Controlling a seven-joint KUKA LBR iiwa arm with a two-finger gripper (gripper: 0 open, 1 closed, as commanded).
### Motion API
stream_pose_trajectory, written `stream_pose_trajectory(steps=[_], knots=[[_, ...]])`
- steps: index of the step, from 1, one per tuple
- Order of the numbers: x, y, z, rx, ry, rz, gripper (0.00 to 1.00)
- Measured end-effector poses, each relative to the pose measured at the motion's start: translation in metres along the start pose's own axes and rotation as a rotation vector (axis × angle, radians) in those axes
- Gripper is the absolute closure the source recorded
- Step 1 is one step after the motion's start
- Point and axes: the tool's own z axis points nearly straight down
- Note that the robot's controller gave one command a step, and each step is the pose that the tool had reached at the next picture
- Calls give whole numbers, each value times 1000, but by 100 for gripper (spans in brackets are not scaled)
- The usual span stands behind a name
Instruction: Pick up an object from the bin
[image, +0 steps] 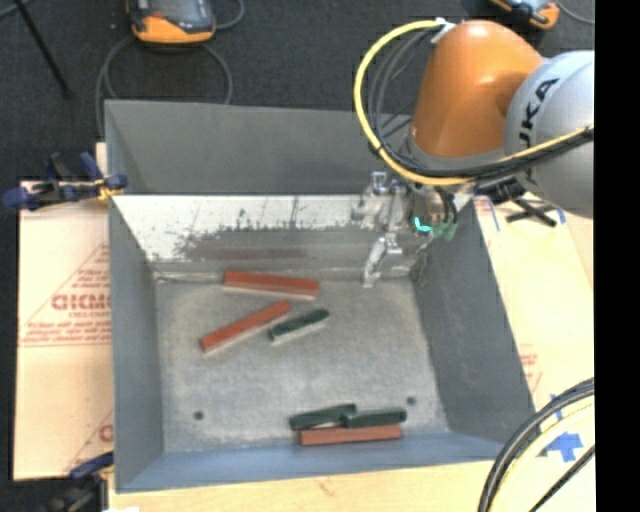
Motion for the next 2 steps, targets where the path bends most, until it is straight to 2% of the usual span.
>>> stream_pose_trajectory(steps=[1,2], knots=[[-1,0,-5,0,-8,0,0],[10,14,47,0,-13,16,0]])
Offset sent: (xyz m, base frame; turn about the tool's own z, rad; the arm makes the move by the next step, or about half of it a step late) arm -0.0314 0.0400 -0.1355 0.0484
